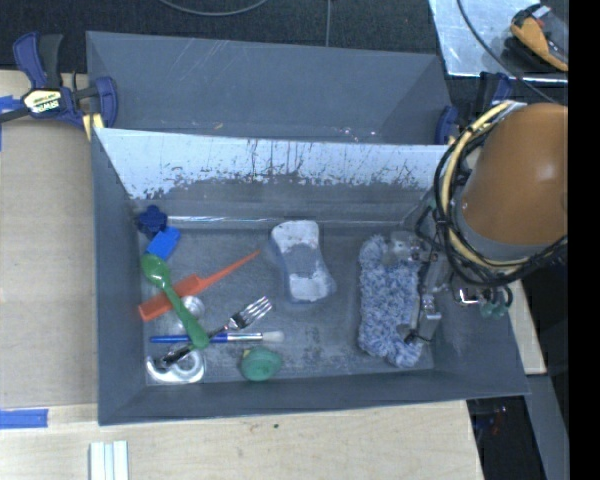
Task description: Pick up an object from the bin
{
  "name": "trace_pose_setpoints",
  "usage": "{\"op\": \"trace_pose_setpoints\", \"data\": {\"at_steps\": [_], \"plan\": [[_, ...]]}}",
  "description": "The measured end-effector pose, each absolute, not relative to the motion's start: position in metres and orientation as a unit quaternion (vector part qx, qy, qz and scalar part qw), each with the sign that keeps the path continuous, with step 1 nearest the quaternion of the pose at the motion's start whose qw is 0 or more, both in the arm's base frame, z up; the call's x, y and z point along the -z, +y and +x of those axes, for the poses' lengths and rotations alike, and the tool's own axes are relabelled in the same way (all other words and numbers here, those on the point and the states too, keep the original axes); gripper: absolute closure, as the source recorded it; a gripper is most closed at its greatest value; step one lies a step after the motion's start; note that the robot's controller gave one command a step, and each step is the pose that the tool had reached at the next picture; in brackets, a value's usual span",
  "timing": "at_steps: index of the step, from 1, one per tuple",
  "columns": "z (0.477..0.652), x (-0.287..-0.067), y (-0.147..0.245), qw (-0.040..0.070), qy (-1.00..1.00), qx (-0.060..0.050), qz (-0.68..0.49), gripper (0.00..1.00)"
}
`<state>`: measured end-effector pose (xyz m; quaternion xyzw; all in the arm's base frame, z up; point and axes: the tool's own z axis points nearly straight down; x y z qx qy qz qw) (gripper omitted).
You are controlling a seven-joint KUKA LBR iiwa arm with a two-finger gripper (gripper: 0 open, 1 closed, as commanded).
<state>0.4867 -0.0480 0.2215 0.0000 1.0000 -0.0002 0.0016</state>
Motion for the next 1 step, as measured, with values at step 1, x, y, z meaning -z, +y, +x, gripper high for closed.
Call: {"op": "trace_pose_setpoints", "data": {"at_steps": [1], "plan": [[0.5123,-0.1068,-0.0888,0.003,0.985,0.001,-0.175,0.00]]}}
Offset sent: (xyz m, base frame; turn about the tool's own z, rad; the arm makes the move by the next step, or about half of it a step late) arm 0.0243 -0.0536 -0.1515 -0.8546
